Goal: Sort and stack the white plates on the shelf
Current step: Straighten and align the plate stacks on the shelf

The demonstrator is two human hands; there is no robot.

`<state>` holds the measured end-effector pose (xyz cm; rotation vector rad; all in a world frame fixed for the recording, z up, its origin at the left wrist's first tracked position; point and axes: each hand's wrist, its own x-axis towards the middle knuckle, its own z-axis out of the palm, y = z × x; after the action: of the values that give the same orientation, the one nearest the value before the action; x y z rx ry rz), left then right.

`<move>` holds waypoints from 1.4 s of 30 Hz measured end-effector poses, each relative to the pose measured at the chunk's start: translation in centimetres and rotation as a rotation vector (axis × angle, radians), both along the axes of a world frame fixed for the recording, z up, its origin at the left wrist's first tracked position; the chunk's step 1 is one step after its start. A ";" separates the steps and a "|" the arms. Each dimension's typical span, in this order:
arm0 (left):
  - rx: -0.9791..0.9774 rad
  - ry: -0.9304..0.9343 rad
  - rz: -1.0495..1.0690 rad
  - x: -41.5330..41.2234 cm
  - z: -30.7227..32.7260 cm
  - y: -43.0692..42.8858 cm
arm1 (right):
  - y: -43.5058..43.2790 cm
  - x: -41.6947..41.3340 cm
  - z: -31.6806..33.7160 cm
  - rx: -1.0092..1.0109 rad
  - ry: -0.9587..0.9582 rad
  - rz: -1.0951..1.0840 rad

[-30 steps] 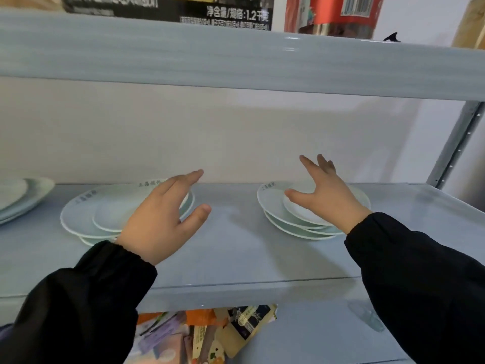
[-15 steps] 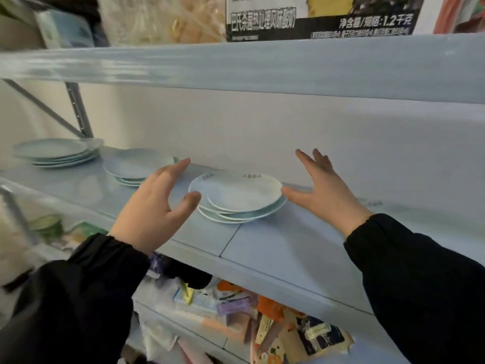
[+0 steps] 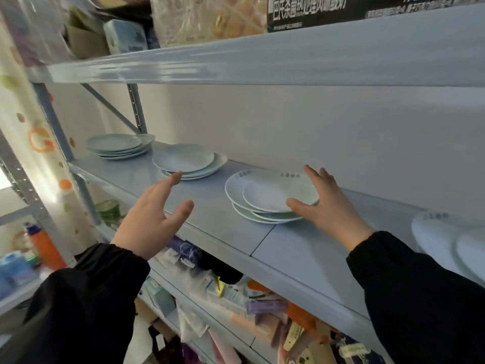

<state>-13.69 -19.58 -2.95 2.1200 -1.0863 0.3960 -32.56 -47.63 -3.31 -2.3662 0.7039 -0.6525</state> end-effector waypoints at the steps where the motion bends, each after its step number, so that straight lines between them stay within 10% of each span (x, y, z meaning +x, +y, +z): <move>1: -0.004 0.008 -0.007 0.7 -0.2 -0.3 | -0.1 0.1 -0.1 0.000 0.005 -0.010; 17: 0.090 0.195 -0.387 13.8 -1.9 -10.9 | -0.5 2.6 -2.4 0.207 -0.174 -0.354; 27: 0.039 0.670 -0.639 18.0 -5.1 -20.3 | 0.1 3.3 -4.1 0.271 -0.219 -0.430; 42: 0.372 0.252 -1.031 19.5 -5.7 -22.1 | -0.5 3.7 -5.0 0.224 -0.083 -0.480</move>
<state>5.77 -41.65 -8.67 1.5266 -1.9864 -0.5794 -28.86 -48.09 -8.29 -1.9623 1.2548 -0.8150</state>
